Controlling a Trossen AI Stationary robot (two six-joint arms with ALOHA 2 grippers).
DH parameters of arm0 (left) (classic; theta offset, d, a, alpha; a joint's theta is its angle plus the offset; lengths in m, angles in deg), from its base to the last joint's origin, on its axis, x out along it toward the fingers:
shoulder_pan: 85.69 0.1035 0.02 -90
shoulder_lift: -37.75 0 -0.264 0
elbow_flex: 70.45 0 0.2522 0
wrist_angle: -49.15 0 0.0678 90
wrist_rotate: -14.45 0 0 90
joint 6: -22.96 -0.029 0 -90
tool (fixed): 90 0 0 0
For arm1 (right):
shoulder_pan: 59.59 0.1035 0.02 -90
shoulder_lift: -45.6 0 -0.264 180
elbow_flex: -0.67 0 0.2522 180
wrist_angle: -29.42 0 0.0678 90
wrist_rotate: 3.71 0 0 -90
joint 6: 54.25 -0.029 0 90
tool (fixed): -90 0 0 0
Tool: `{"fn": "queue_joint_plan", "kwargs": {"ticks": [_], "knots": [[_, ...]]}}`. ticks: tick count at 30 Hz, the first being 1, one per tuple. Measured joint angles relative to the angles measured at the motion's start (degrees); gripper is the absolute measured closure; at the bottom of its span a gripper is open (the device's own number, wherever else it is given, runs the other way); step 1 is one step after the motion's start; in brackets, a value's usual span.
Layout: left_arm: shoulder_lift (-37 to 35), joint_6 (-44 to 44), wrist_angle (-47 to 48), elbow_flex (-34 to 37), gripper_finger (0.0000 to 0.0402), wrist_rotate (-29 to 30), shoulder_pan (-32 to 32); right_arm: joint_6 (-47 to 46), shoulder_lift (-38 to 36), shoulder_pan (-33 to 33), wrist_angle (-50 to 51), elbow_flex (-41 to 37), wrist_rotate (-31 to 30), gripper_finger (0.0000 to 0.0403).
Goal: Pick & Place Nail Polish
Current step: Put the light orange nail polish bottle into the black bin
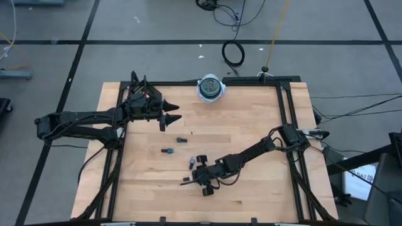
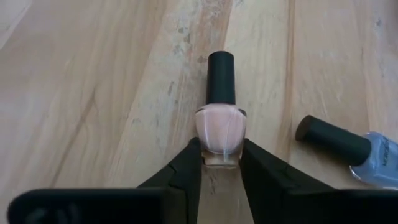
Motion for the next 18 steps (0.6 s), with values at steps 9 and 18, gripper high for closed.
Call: {"fn": "queue_joint_plan", "kwargs": {"ticks": [9,18], "knots": [[0.00,0.66,0.41,0.00,0.0123,0.00,0.00,-1.11,0.04,0.00,0.00,0.00,-0.35,0.0270],[0.00,1.03,0.76,0.00,0.0123,0.00,0.00,0.07,0.27,0.04,-6.07,-0.17,-0.21,0.0248]]}}
